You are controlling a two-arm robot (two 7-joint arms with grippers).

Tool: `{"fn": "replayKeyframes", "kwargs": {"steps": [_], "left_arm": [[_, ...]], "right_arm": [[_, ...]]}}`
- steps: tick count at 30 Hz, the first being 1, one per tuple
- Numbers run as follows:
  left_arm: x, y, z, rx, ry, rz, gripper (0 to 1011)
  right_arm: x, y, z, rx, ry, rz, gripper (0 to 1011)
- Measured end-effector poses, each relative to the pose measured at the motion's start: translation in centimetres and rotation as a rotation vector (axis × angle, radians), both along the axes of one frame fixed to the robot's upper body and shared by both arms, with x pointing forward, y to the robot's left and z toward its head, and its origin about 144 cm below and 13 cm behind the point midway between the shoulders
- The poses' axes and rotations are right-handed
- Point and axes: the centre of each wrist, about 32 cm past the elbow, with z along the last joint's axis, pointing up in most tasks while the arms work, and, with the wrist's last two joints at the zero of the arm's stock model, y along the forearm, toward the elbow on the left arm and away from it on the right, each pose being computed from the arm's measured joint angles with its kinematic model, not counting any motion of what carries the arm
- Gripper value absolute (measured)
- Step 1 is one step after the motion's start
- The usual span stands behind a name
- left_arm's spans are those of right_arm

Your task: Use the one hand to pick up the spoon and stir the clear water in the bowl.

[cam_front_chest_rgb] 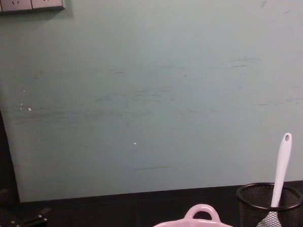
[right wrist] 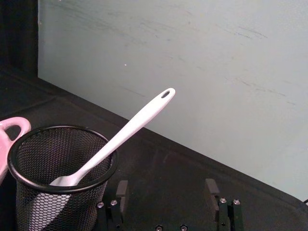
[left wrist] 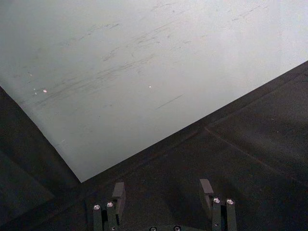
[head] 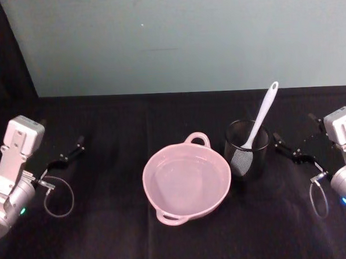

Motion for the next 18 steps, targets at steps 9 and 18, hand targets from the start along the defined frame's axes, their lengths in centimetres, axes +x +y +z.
{"fn": "replayKeyframes", "kwargs": {"steps": [9, 18], "left_arm": [[0.00, 0.00, 0.00, 0.000, 0.000, 0.000, 1005], [0.00, 0.00, 0.00, 0.000, 0.000, 0.000, 1005]], "right_arm": [[0.00, 0.00, 0.00, 0.000, 0.000, 0.000, 1003], [-0.66, -0.22, 0.47, 0.022, 0.016, 0.001, 1003]]}}
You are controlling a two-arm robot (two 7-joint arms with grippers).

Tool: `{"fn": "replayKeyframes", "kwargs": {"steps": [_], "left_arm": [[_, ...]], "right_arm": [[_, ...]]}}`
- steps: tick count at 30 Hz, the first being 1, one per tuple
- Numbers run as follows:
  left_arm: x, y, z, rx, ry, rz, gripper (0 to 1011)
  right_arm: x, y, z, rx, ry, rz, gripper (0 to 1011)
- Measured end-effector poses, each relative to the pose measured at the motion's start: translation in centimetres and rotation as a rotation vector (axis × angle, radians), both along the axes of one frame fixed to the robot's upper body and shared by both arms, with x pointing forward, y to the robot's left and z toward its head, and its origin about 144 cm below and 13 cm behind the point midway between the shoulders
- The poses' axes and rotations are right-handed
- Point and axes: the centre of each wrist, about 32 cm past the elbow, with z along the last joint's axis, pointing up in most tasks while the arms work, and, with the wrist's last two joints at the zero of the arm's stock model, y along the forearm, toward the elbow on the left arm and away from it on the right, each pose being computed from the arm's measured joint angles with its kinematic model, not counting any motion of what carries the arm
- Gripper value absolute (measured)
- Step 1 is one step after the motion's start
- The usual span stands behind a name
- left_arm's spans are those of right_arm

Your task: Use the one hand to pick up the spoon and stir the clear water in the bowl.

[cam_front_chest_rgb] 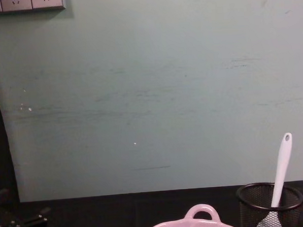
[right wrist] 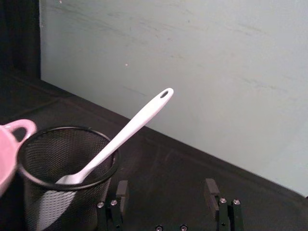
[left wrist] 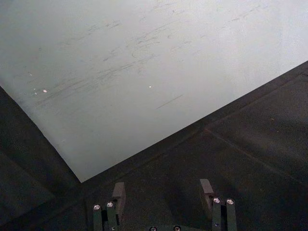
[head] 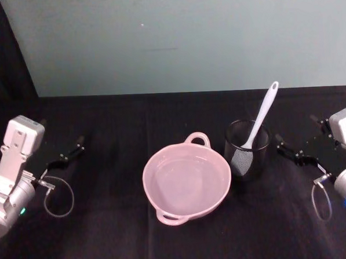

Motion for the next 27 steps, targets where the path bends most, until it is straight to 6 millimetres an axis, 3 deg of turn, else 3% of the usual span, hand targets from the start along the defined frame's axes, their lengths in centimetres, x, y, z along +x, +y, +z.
{"fn": "replayKeyframes", "kwargs": {"steps": [8, 13, 27], "left_arm": [[0.0, 0.0, 0.0, 0.000, 0.000, 0.000, 1005], [0.0, 0.0, 0.0, 0.000, 0.000, 0.000, 1005], [0.0, 0.0, 0.0, 0.000, 0.000, 0.000, 1005]], "right_arm": [[-1.1, -0.4, 1.9, 0.109, 0.054, 0.025, 1003], [-0.8, -0.6, 3.0, 0.211, 0.080, 0.058, 1003], [3.6, -0.5, 3.4, 0.603, 0.226, 0.140, 1003]]}}
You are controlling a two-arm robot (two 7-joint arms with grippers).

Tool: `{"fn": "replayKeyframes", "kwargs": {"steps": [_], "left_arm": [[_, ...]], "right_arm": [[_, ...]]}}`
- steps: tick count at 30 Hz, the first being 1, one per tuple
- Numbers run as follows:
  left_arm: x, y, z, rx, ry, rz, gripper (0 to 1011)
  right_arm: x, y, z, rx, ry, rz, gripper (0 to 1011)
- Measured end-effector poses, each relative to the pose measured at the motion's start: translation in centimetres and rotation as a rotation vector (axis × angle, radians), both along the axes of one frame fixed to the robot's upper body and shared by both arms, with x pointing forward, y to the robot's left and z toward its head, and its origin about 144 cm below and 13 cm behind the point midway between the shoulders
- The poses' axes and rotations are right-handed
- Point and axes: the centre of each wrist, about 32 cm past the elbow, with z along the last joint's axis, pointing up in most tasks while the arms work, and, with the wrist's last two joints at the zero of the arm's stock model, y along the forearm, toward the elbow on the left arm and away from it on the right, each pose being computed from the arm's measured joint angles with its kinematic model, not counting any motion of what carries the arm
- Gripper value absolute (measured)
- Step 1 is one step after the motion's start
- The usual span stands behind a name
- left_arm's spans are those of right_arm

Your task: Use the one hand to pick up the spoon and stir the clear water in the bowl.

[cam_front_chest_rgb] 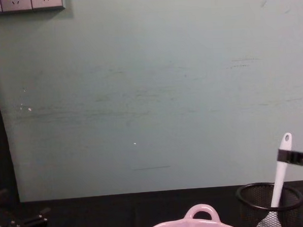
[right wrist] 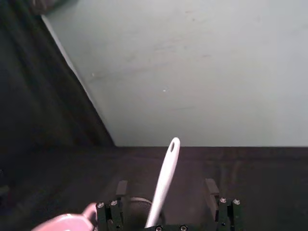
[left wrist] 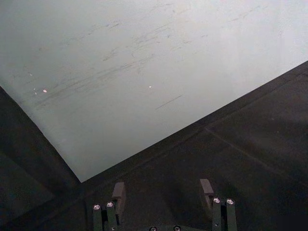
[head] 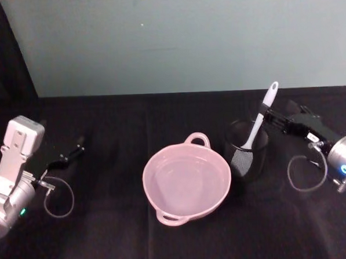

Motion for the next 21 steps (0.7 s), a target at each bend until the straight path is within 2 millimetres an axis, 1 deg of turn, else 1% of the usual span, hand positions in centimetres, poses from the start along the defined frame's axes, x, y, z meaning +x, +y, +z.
{"fn": "replayKeyframes", "kwargs": {"steps": [1, 7, 13, 21], "left_arm": [[0.0, 0.0, 0.0, 0.000, 0.000, 0.000, 1005], [0.0, 0.0, 0.0, 0.000, 0.000, 0.000, 1005], [0.0, 0.0, 0.0, 0.000, 0.000, 0.000, 1005], [0.0, 0.0, 0.0, 0.000, 0.000, 0.000, 1005]], "right_arm": [[0.0, 0.0, 0.0, 0.000, 0.000, 0.000, 1003], [1.9, -0.1, -0.1, 0.209, 0.098, 0.038, 1003], [2.9, -0.4, -0.4, 0.353, 0.157, 0.060, 1003], [3.2, -0.6, -1.0, 0.419, 0.167, 0.086, 1003]]}}
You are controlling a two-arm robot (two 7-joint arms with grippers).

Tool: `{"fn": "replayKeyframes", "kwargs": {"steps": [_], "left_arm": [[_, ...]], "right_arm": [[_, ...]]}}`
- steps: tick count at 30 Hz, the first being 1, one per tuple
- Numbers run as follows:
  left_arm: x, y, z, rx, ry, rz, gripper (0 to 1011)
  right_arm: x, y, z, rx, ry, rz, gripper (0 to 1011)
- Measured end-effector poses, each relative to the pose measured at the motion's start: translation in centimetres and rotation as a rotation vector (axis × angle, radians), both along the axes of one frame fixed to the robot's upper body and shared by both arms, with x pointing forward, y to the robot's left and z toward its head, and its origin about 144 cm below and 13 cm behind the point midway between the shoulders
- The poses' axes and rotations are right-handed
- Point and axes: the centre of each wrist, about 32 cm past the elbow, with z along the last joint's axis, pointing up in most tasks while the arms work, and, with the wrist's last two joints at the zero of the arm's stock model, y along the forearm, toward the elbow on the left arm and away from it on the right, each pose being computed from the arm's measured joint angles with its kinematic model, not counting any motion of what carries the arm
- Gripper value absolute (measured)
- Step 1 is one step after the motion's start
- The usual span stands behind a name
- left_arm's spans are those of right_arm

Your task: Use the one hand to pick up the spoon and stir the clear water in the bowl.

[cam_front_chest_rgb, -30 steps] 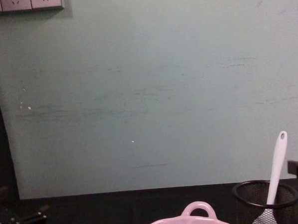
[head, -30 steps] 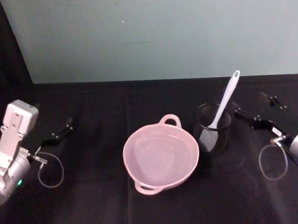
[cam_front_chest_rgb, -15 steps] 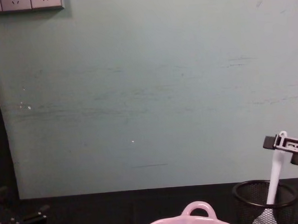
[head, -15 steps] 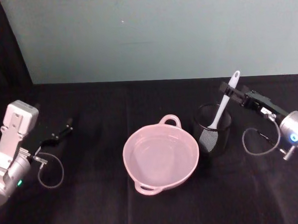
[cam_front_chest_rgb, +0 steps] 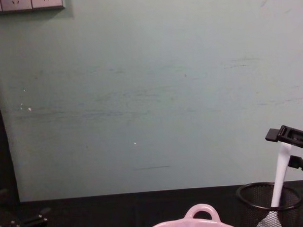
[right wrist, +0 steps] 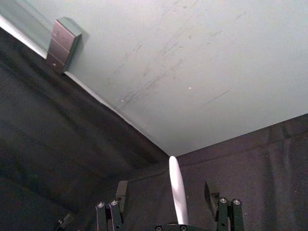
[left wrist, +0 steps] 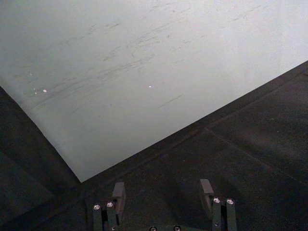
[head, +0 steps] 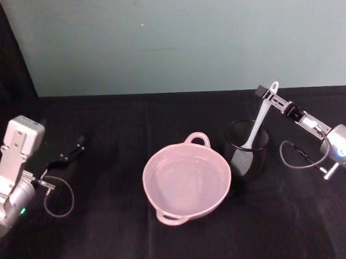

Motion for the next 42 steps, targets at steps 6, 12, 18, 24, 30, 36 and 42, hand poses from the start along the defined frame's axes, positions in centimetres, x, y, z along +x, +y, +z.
{"fn": "replayKeyframes", "kwargs": {"steps": [6, 12, 18, 24, 30, 36, 42], "left_arm": [[0.0, 0.0, 0.0, 0.000, 0.000, 0.000, 1005], [0.0, 0.0, 0.0, 0.000, 0.000, 0.000, 1005], [0.0, 0.0, 0.0, 0.000, 0.000, 0.000, 1005], [0.0, 0.0, 0.0, 0.000, 0.000, 0.000, 1005], [0.0, 0.0, 0.0, 0.000, 0.000, 0.000, 1005], [0.0, 0.0, 0.0, 0.000, 0.000, 0.000, 1005], [0.0, 0.0, 0.0, 0.000, 0.000, 0.000, 1005]], "right_arm": [[0.2, -0.1, -0.4, -0.019, -0.022, 0.026, 1003], [0.5, -0.2, -0.2, -0.064, -0.055, 0.028, 919], [0.6, -0.2, 0.0, -0.078, -0.063, 0.029, 747], [0.7, -0.3, 0.0, -0.080, -0.060, 0.026, 550], [0.6, -0.4, 0.1, -0.093, -0.061, 0.024, 367], [0.5, -0.4, 0.9, -0.151, -0.095, 0.030, 168], [0.1, -0.2, 2.1, -0.269, -0.166, 0.033, 113]]}}
